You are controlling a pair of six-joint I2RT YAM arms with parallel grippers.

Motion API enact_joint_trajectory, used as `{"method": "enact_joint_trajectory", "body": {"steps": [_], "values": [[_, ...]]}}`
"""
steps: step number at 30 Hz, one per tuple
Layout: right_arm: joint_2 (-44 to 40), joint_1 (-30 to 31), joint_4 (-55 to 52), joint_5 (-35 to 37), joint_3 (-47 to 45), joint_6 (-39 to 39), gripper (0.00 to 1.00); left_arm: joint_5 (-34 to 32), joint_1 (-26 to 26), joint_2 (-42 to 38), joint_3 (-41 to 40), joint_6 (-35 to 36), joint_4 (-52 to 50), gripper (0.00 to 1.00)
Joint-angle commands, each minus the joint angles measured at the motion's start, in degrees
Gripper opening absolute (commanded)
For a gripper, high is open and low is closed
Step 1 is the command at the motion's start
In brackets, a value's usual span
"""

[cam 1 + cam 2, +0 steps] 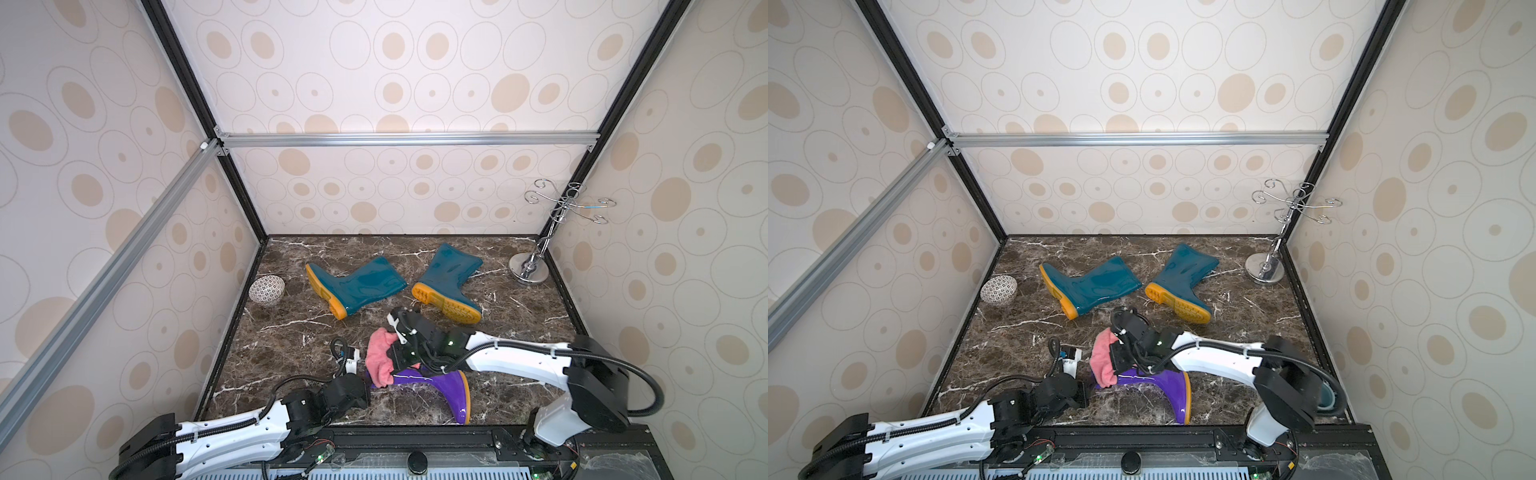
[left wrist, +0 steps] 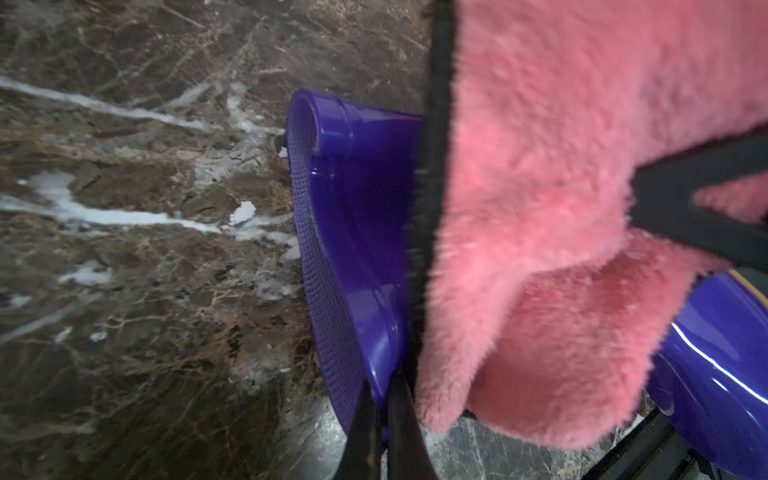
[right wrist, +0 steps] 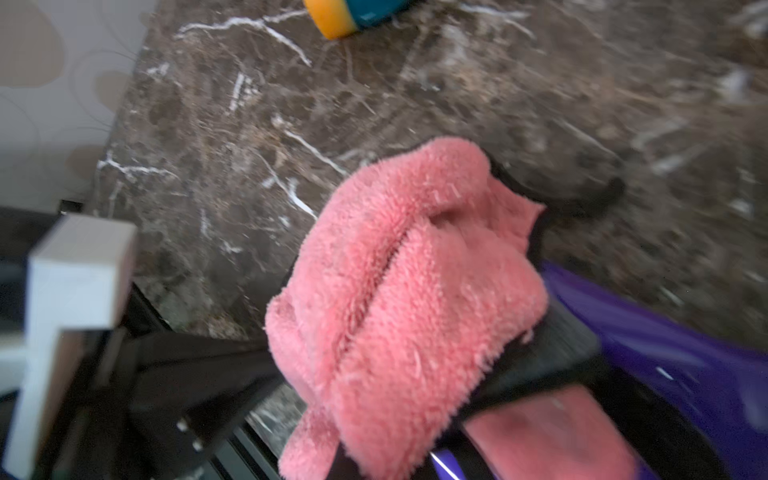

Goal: Wipe the rubber boots with a cloth
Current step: Wipe the dirt off the rubber boot.

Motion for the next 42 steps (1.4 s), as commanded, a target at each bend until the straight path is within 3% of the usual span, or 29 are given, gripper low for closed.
{"method": "enact_joint_trajectory", "body": {"steps": [1, 6, 11, 15, 23, 31, 37, 42], "values": [[-7.58, -0.14, -12.57, 8.12, -6.18, 5.38, 0.0, -3.5, 0.34, -0.41, 1.05, 0.66, -1.3, 0.0], [-20.71, -0.53, -32.51, 18.55, -8.1, 8.61, 0.0, -3.89, 0.35, 0.43, 2.22, 1.95, -1.63, 0.0], [-28.27, -3.05, -46.53, 23.1, 0.76, 4.32, 0.0, -3.85, 0.44, 0.66, 1.85, 2.08, -1.15, 0.0], [-24.5, -3.0, -47.18, 15.92, 4.41, -0.25, 0.0, -4.18, 0.44, 0.32, 1.84, 2.06, -0.93, 0.0], [-27.95, 7.17, -39.52, 7.27, -1.7, 5.73, 0.0, -4.89, 0.43, -1.96, 0.86, 1.47, -1.86, 0.0], [-27.55, 15.63, -44.51, 10.57, -6.84, 16.7, 0.0, -4.96, 0.53, -1.63, 0.79, 1.71, -2.15, 0.0], [-25.05, 13.92, -39.13, 16.73, -8.69, 15.94, 0.0, -5.28, 0.57, -0.6, 1.02, 2.59, -2.13, 0.0], [-19.39, 1.87, -28.02, 7.32, -9.62, 6.44, 0.0, -5.2, 0.7, -0.57, 0.31, 2.52, -1.76, 0.0]]}}
